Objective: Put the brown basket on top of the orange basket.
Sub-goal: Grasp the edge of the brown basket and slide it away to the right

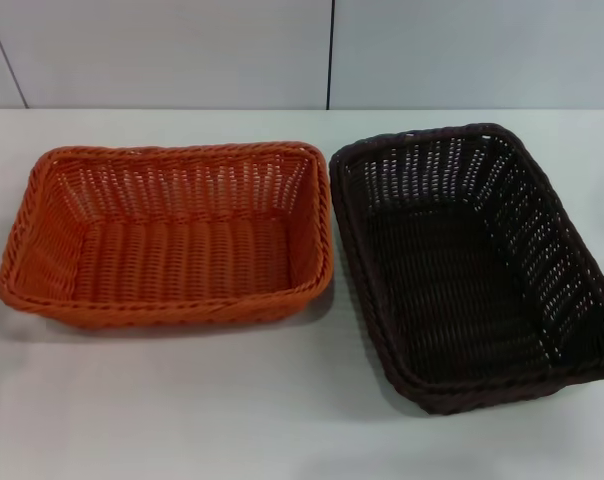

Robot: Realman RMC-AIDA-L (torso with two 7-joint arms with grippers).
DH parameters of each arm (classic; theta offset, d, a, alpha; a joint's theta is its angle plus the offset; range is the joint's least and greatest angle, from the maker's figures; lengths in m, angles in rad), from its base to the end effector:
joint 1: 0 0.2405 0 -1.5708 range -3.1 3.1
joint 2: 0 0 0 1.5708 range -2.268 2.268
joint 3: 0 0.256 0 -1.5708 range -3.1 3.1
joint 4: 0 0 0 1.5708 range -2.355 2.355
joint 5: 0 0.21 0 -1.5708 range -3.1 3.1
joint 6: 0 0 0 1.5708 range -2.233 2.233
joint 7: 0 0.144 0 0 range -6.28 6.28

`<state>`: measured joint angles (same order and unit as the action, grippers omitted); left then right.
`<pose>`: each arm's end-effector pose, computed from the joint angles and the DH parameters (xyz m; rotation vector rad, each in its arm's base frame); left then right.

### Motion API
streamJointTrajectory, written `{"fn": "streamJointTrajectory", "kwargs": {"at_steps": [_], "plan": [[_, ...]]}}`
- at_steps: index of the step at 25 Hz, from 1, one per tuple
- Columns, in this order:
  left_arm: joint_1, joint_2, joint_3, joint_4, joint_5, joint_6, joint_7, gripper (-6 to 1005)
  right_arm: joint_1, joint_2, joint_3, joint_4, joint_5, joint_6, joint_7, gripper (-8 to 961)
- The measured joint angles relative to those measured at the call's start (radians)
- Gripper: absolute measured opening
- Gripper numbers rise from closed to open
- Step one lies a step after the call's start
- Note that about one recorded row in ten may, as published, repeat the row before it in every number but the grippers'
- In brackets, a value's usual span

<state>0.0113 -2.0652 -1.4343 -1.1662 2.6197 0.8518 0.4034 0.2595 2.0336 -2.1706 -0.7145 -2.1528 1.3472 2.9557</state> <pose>-0.2635 0.3186 0.1122 -1.1808 -0.1958 -0.6131 0.2618 0.3232 0.0443 -1.1582 0.3386 0.9655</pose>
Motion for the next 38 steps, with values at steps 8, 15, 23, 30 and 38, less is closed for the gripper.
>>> {"fn": "streamJointTrajectory", "kwargs": {"at_steps": [8, 15, 23, 30, 38], "plan": [[-0.044, -0.004, -0.005, 0.559, -0.101, 0.262, -0.275, 794, -0.038, -0.167, 0.154, -0.669, -0.212, -1.013, 0.000, 722], [-0.107, -0.005, -0.009, 0.721, -0.151, 0.268, -0.341, 793, 0.024, -0.052, 0.502, -1.028, -0.354, -1.969, -0.106, 722], [-0.152, -0.003, -0.027, 0.801, -0.162, 0.265, -0.347, 793, 0.203, 0.024, 0.770, -1.216, -0.284, -2.942, -0.372, 723], [-0.163, -0.005, -0.038, 0.816, -0.178, 0.259, -0.347, 793, 0.248, 0.030, 0.804, -1.217, -0.200, -3.246, -0.481, 723], [-0.159, -0.010, -0.027, 0.818, -0.201, 0.259, -0.348, 794, 0.252, 0.029, 0.842, -1.199, -0.186, -3.392, -0.543, 723]]}}
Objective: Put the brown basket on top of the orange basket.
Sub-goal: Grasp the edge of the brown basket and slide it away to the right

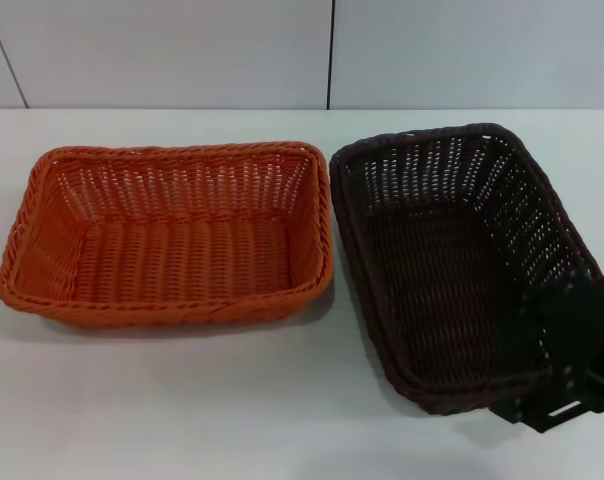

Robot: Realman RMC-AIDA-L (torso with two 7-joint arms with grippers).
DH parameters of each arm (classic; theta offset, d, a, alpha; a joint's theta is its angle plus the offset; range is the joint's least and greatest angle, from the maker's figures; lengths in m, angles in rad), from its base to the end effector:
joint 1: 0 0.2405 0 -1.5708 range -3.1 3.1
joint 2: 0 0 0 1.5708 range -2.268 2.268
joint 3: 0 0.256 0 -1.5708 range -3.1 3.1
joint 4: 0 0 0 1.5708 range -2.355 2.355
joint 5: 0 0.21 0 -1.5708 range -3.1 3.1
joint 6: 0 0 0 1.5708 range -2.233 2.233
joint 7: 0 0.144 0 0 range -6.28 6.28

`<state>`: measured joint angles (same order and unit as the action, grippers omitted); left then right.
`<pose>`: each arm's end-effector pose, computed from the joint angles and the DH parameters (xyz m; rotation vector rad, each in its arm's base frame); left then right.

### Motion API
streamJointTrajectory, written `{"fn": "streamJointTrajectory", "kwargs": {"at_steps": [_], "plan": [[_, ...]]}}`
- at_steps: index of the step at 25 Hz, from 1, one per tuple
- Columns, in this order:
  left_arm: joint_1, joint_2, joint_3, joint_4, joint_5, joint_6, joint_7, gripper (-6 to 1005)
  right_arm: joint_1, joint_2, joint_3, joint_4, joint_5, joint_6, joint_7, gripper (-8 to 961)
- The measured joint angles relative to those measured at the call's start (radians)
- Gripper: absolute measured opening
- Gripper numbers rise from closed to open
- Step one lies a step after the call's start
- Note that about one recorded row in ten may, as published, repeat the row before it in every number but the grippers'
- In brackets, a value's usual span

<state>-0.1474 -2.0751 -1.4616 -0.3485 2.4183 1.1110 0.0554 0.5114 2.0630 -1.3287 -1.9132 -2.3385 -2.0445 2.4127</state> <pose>-0.4187 0.2569 0.0651 -1.0374 -0.6503 -0.4481 0.1138 0.2738 0.0590 -2.9278 0.4019 -0.4564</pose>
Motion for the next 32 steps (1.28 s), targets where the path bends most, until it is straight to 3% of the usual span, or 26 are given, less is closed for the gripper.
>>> {"fn": "streamJointTrajectory", "kwargs": {"at_steps": [4, 18, 32], "plan": [[0.000, -0.002, 0.006, 0.000, 0.000, 0.000, 0.000, 794, -0.003, 0.000, 0.005, 0.029, -0.040, 0.001, -0.033, 723], [-0.004, -0.003, 0.038, -0.001, -0.009, -0.001, 0.000, 794, 0.077, 0.008, -0.065, 0.335, -0.141, 0.119, -0.116, 723], [-0.012, 0.005, 0.031, 0.000, -0.013, 0.000, 0.000, 793, 0.102, 0.011, -0.156, 0.432, -0.216, 0.230, -0.111, 723]]}}
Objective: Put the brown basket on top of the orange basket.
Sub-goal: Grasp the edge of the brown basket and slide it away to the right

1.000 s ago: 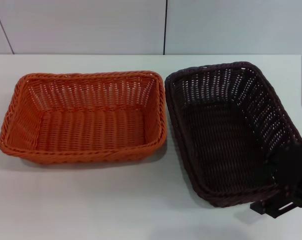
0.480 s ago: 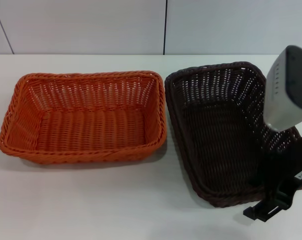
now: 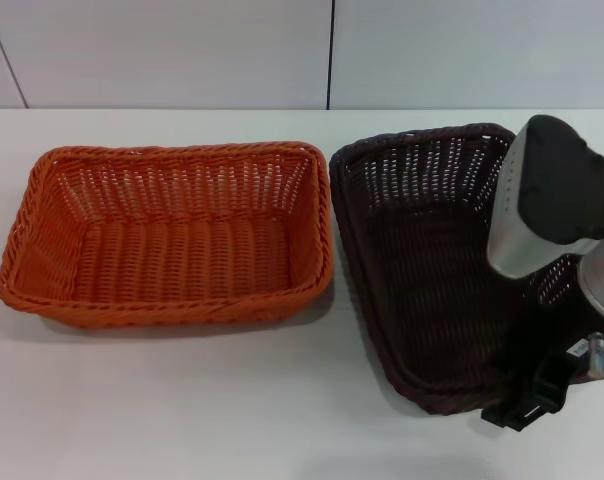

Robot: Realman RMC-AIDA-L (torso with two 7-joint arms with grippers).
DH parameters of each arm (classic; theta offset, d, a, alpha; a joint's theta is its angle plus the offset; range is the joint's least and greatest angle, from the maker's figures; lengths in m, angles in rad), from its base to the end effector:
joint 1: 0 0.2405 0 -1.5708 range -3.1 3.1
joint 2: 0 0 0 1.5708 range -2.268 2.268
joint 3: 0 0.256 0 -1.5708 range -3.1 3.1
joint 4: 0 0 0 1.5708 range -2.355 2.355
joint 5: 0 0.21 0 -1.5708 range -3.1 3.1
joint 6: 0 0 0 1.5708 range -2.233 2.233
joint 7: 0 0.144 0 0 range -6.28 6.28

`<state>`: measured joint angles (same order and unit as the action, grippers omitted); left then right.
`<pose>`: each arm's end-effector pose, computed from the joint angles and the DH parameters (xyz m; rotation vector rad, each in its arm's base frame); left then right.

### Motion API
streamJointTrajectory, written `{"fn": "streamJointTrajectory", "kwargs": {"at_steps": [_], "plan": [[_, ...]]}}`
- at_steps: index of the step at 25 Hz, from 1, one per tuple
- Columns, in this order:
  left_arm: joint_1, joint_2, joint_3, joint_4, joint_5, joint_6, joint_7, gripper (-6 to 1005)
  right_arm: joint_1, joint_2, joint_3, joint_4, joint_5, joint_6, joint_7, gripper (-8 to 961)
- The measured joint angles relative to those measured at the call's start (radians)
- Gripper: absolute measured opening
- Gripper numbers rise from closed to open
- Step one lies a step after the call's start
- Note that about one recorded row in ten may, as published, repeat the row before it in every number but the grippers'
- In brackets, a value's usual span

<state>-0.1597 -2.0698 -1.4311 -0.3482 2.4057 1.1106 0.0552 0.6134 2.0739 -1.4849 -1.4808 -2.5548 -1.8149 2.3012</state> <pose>-0.4145 0.2629 0.0633 -1.0611 -0.6419 -0.4593 0.1550 0.3171 -0.0016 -2.9117 0.4463 -0.7617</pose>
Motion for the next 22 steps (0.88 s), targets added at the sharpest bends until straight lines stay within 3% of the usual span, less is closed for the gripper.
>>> {"fn": "streamJointTrajectory", "kwargs": {"at_steps": [6, 11, 17, 22], "plan": [[-0.002, 0.001, -0.002, 0.013, -0.001, 0.000, 0.000, 793, 0.007, 0.000, -0.007, -0.026, -0.005, 0.002, 0.004, 587], [-0.003, 0.002, -0.002, 0.015, -0.001, 0.000, 0.000, 793, 0.004, 0.001, -0.021, -0.044, -0.019, -0.002, 0.026, 361], [-0.005, 0.002, -0.002, 0.024, -0.001, 0.000, 0.000, 794, 0.003, 0.002, -0.032, -0.046, -0.030, 0.005, 0.051, 326], [-0.006, 0.002, -0.002, 0.026, 0.000, 0.000, 0.000, 794, -0.019, 0.003, -0.037, -0.144, -0.077, 0.025, 0.105, 300]]}}
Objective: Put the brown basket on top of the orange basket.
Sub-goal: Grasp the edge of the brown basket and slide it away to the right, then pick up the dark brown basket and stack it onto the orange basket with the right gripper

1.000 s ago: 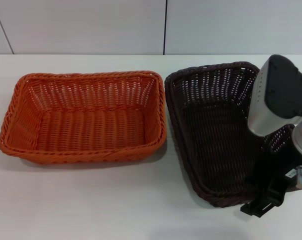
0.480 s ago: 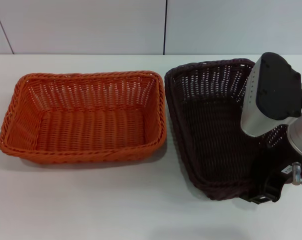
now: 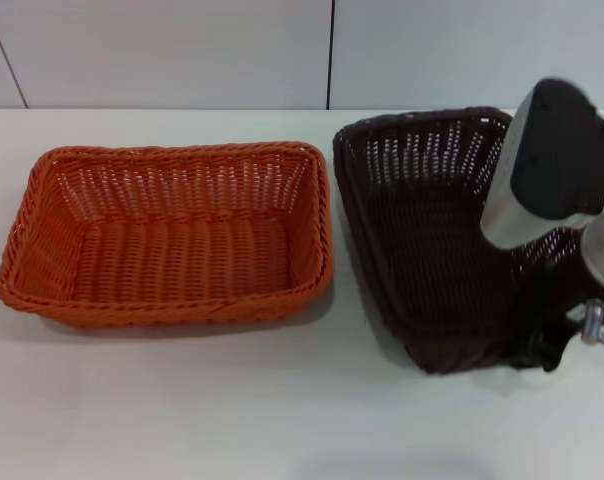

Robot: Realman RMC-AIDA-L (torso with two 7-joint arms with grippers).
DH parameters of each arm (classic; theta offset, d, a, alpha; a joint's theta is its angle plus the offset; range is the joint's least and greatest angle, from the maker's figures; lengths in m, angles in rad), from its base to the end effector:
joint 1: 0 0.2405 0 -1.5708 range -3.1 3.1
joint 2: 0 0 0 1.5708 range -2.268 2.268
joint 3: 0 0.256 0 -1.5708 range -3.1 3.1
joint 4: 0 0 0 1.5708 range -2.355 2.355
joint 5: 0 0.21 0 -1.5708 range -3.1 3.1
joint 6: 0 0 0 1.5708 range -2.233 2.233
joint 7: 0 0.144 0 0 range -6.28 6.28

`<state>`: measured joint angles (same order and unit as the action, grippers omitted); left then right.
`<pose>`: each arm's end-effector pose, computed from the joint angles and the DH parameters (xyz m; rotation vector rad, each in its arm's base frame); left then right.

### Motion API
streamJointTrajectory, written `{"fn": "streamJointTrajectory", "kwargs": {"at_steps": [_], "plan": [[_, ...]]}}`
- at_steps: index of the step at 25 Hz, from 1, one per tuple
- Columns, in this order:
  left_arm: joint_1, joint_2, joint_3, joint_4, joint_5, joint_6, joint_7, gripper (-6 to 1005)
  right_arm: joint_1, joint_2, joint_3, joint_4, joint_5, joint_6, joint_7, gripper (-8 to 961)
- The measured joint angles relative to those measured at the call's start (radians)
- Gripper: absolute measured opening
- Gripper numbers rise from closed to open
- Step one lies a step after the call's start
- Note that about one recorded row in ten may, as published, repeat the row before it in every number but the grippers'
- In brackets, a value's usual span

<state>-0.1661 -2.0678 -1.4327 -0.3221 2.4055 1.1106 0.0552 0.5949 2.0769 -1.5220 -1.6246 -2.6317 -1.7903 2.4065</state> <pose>-0.4188 0.2605 0.0629 -1.0653 -0.6470 -0.4377 0.1379 0.3204 0.0096 -2.7620 0.4169 -0.7317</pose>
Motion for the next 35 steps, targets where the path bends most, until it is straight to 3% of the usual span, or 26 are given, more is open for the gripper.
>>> {"fn": "streamJointTrajectory", "kwargs": {"at_steps": [24, 35], "plan": [[-0.012, 0.000, 0.006, 0.023, 0.002, 0.005, 0.000, 793, 0.011, 0.002, -0.097, -0.328, -0.168, 0.038, 0.152, 209], [-0.015, 0.001, 0.006, 0.024, 0.002, 0.002, 0.000, 794, 0.060, 0.000, -0.189, -0.358, -0.223, 0.100, 0.119, 218]]}}
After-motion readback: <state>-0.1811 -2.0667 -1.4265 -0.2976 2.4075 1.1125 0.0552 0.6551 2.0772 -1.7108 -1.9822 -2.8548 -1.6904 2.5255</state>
